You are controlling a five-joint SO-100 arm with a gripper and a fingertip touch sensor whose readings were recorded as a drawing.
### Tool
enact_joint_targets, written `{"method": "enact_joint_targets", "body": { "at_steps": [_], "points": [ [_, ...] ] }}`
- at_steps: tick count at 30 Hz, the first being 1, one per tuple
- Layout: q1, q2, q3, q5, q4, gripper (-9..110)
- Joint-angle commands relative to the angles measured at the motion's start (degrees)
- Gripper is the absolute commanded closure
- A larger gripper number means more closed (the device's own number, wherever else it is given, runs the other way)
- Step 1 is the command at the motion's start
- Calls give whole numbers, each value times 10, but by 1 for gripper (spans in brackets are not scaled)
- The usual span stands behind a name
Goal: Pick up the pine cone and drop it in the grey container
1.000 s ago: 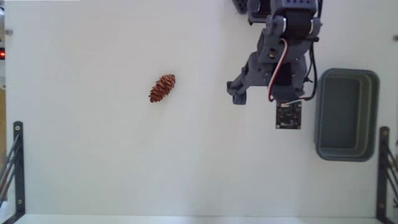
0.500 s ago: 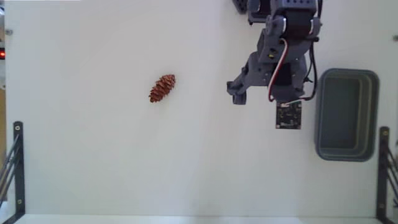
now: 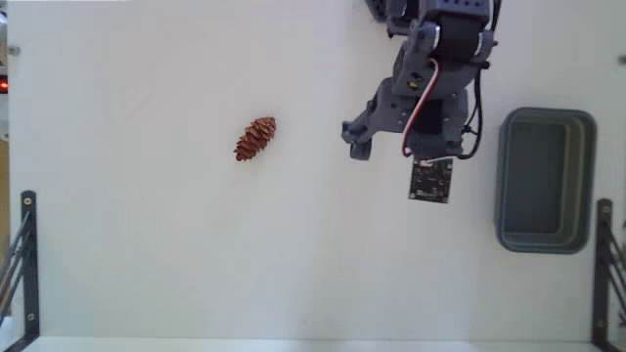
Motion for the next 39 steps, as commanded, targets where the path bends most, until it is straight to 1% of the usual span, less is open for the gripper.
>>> {"method": "enact_joint_targets", "body": {
  "at_steps": [1, 39],
  "points": [
    [34, 25, 2, 3, 11, -9],
    [273, 25, 2, 3, 11, -9]
  ]
}}
